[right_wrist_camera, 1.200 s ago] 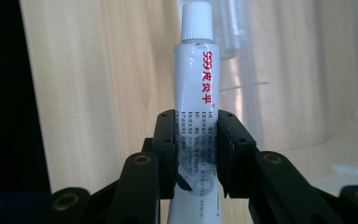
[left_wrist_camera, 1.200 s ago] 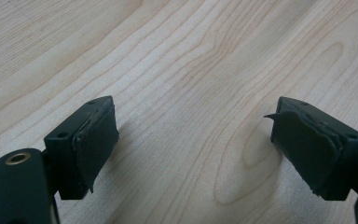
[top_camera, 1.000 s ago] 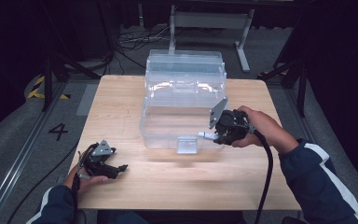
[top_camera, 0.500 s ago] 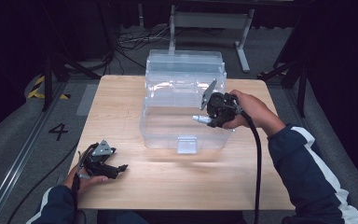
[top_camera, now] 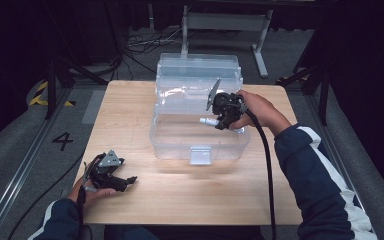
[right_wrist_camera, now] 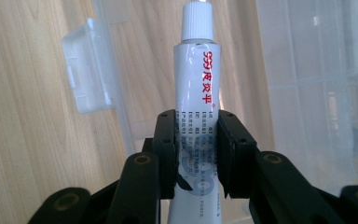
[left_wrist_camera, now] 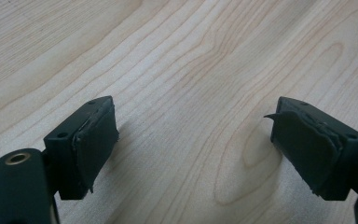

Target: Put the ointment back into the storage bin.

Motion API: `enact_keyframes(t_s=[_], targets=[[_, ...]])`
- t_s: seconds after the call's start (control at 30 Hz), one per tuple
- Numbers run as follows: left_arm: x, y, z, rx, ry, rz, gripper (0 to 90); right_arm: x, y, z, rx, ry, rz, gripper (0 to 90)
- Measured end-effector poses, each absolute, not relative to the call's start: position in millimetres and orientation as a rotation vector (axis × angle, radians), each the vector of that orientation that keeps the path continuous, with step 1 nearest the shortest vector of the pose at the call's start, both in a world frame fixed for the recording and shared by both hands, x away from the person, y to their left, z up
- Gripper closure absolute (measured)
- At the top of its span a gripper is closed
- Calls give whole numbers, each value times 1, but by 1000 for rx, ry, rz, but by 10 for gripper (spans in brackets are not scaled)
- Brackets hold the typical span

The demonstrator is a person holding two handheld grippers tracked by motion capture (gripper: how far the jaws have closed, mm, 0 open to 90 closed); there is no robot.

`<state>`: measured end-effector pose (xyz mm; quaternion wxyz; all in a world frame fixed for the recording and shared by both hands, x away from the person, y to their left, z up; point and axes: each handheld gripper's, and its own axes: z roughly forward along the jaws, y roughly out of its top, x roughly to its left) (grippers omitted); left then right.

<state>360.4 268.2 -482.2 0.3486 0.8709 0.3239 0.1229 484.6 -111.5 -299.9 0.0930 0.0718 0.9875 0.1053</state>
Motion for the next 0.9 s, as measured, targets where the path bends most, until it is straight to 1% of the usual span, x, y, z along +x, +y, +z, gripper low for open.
enact_keyframes(t_s=[0.1,0.67,0.9], targets=[[360,268,-482,2256,840,319,148,490,-110,-313,216,2948,278,721],[360,268,-482,2256,840,319,148,505,-121,-364,265,3028,202,720],[360,268,-482,2255,841,319,148,505,-124,-377,262,3063,186,720]])
